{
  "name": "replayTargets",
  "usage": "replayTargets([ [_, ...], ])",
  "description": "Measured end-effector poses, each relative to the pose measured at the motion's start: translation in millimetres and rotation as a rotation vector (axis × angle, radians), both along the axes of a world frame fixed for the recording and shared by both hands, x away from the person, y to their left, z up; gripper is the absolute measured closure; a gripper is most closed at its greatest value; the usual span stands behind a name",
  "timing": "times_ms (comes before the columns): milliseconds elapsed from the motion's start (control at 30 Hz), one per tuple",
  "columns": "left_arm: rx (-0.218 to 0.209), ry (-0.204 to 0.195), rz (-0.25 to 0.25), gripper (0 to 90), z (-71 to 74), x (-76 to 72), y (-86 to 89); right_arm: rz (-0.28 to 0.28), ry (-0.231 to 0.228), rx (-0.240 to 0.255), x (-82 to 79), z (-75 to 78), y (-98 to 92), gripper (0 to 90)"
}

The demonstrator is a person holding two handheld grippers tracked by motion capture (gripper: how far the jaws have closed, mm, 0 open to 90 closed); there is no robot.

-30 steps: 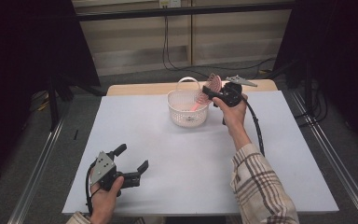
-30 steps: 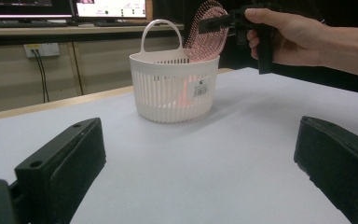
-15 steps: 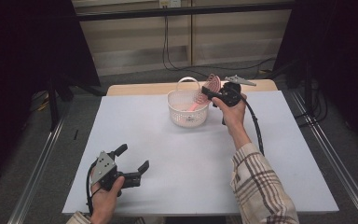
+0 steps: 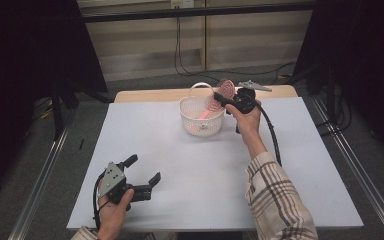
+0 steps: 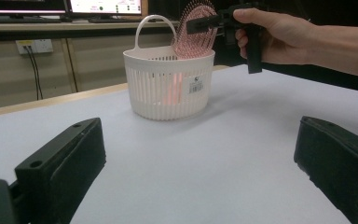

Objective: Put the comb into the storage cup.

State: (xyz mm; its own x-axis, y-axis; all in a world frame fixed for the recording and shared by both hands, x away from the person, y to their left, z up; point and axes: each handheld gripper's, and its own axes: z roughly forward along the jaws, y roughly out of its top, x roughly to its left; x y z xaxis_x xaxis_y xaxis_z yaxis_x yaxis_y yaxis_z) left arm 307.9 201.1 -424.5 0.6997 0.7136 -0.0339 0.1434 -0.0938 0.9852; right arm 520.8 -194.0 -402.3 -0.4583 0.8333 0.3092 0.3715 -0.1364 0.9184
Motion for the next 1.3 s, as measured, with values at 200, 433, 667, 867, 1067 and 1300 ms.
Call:
replayTargets([
  [200, -0.001, -0.002, 0.006, 2.1, 0.7, -0.8, 0.6, -0.008, 0.0, 0.001, 2.0, -1.2, 2.4, 53.6],
  [433, -0.007, 0.003, 0.008, 2.1, 0.1, -0.2, 0.5, -0.001, 0.017, -0.02, 1.5, 1.0, 0.4, 50.0],
  [667, -0.007, -0.001, 0.011, 2.1, 0.6, -0.4, 1.2, -0.009, 0.01, -0.045, -0.5, 3.5, -0.2, 42.7],
  [867, -0.007, -0.003, 0.017, 2.1, 1.2, -0.4, 2.6, -0.017, 0.022, -0.067, -2.9, 6.0, -1.4, 31.7],
  [1067, -0.014, -0.007, 0.023, 2.1, 1.7, -0.6, 3.0, -0.019, 0.019, -0.062, -5.7, 12.0, -4.7, 19.8],
  [1300, -0.019, -0.014, 0.033, 2.1, 2.5, -0.5, 4.6, -0.045, 0.03, -0.071, -9.9, 17.2, -7.7, 5.8],
])
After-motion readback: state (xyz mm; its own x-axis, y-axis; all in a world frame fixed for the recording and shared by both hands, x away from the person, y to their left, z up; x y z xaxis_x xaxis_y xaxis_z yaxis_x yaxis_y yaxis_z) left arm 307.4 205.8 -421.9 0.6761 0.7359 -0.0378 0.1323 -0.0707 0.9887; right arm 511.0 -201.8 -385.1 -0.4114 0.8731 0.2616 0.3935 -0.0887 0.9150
